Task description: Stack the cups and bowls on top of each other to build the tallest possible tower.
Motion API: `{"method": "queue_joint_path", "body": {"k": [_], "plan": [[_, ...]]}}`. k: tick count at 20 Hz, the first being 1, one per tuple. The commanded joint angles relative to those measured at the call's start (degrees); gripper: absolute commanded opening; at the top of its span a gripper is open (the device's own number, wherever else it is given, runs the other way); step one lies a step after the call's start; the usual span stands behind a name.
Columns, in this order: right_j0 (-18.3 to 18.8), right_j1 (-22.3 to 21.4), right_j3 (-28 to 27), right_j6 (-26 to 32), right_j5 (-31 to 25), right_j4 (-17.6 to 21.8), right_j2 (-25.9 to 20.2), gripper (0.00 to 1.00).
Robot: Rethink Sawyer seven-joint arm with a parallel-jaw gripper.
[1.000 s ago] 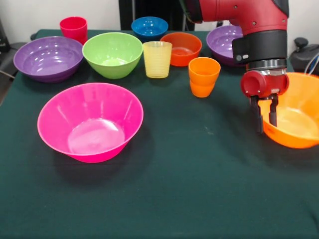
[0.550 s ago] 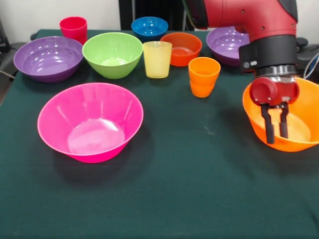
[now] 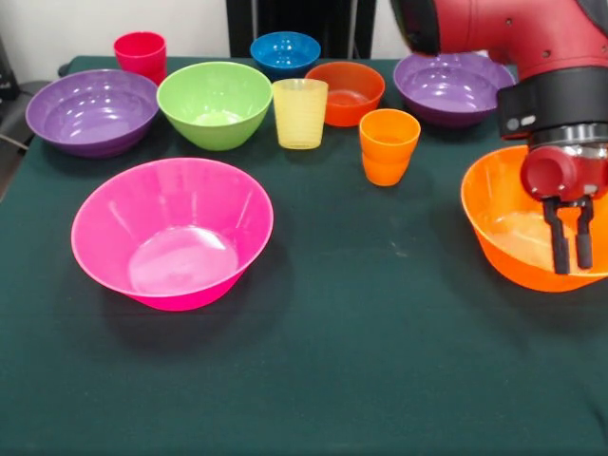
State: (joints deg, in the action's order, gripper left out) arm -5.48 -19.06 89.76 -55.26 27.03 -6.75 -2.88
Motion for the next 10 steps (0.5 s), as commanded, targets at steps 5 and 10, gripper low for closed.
{"method": "queue_joint_path", "body": {"k": [5, 10], "plan": [[-3.0, -0.9, 2.4, -11.4, -3.8, -2.4, 4.6, 1.00], [-0.9, -0.2, 1.6, -11.8, -7.2, -1.6, 3.1, 1.00]]}}
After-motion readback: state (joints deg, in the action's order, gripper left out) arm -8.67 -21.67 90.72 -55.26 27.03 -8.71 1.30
